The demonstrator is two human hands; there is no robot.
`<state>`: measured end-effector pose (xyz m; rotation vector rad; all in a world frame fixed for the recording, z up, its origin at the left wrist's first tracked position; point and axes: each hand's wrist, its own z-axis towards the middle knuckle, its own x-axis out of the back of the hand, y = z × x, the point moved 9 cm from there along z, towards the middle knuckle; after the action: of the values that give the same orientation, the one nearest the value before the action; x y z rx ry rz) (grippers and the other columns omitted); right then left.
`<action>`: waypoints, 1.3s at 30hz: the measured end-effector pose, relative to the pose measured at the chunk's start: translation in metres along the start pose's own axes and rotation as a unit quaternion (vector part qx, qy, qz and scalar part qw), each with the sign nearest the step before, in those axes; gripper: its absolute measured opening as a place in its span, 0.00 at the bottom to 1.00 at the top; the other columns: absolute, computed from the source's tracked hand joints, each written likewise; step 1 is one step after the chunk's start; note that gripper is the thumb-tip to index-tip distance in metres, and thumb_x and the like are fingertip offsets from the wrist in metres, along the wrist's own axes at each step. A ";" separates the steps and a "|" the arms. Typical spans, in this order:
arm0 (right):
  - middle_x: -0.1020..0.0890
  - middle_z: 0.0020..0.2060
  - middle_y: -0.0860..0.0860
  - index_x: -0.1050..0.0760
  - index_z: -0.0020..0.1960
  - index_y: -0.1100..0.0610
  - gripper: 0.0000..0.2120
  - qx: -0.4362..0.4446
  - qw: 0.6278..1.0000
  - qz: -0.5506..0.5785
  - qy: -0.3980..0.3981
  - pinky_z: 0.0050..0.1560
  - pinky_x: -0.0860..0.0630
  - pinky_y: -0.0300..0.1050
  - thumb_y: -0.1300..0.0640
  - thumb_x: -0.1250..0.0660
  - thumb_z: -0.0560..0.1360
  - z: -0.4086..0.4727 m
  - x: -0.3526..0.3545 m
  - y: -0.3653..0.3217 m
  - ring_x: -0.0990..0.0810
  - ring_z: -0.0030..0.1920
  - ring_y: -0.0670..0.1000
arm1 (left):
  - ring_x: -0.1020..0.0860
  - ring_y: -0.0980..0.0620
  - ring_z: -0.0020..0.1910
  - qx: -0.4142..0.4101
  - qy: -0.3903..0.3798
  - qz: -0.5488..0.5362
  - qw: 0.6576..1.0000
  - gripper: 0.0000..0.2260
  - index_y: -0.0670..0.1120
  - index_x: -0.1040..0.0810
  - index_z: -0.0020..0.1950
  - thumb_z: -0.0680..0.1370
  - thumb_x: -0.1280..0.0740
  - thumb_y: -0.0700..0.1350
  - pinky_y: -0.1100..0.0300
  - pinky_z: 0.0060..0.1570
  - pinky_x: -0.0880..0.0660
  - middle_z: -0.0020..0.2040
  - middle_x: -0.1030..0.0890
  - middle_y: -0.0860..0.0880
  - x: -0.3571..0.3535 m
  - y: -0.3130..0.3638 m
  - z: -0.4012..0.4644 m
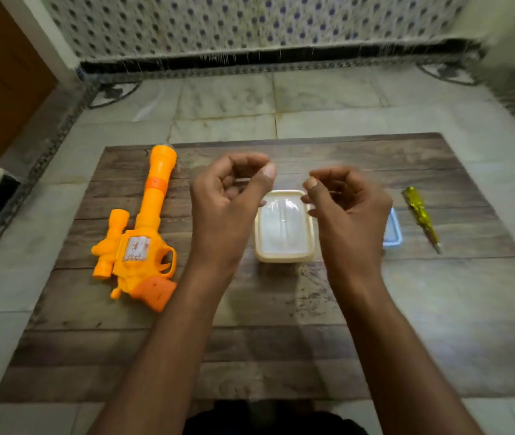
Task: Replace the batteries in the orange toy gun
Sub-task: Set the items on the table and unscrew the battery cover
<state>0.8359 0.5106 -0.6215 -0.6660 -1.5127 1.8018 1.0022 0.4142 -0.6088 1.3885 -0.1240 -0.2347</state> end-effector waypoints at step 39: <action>0.26 0.36 0.60 0.31 0.33 0.60 0.09 -0.063 0.896 -0.437 0.038 0.35 0.35 0.45 0.68 0.32 0.68 0.061 0.166 0.081 0.26 0.37 0.61 | 0.31 0.49 0.78 -0.013 -0.124 0.465 0.876 0.21 0.47 0.20 0.70 0.79 0.27 0.53 0.48 0.76 0.32 0.79 0.28 0.49 0.000 -0.079 -0.169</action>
<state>0.6702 0.5925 -0.6826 -0.0533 -1.5289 0.9798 1.0330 0.5631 -0.7172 1.1270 -0.9732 0.3964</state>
